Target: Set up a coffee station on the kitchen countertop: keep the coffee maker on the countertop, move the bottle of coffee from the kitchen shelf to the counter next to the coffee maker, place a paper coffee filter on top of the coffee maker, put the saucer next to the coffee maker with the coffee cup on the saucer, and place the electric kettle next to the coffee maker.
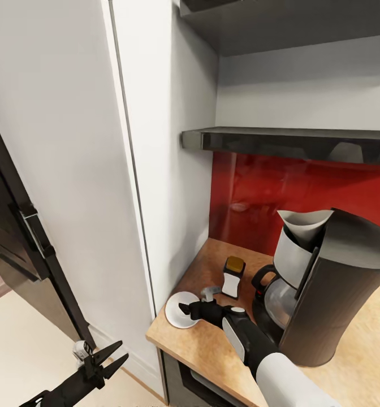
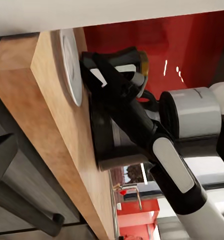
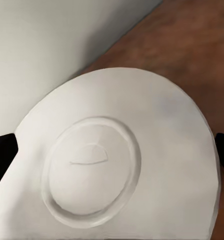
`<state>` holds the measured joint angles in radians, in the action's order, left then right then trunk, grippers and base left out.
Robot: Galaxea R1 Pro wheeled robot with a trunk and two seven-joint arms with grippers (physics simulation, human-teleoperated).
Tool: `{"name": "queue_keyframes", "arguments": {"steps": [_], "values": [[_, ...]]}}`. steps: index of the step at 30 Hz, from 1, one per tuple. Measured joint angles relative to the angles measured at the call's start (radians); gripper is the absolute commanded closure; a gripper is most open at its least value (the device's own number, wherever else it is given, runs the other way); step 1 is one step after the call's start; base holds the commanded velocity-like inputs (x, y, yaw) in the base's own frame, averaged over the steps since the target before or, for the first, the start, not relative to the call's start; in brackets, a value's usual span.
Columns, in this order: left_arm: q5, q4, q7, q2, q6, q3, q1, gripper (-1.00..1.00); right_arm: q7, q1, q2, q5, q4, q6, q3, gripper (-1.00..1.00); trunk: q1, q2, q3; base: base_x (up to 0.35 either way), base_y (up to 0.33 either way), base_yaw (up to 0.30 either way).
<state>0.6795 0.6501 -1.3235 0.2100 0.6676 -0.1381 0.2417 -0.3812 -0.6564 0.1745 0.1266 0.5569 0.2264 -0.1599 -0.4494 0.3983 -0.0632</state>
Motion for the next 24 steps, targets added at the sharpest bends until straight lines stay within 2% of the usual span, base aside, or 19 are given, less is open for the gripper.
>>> {"name": "queue_keyframes", "arguments": {"steps": [16, 20, 24], "values": [[0.001, 0.007, 0.000, 0.000, 0.001, 0.000, 0.002, -1.00, -0.001, 0.000, 0.000, -0.002, 0.000, 0.000, 0.000, -1.00, 0.000, 0.000, 0.000, -0.003, 0.000, 0.000], [0.001, 0.014, 0.000, 0.000, 0.016, 0.000, 0.007, -1.00, -0.001, 0.000, 0.000, -0.002, 0.000, 0.000, 0.000, -1.00, 0.000, 0.000, 0.000, 0.000, 0.000, 0.000], [-0.007, 0.017, 0.002, 0.000, 0.059, 0.001, 0.013, -1.00, -0.003, 0.000, 0.000, -0.002, 0.000, 0.000, 0.000, -1.00, 0.000, 0.000, 0.000, 0.000, 0.000, 0.000]]}}
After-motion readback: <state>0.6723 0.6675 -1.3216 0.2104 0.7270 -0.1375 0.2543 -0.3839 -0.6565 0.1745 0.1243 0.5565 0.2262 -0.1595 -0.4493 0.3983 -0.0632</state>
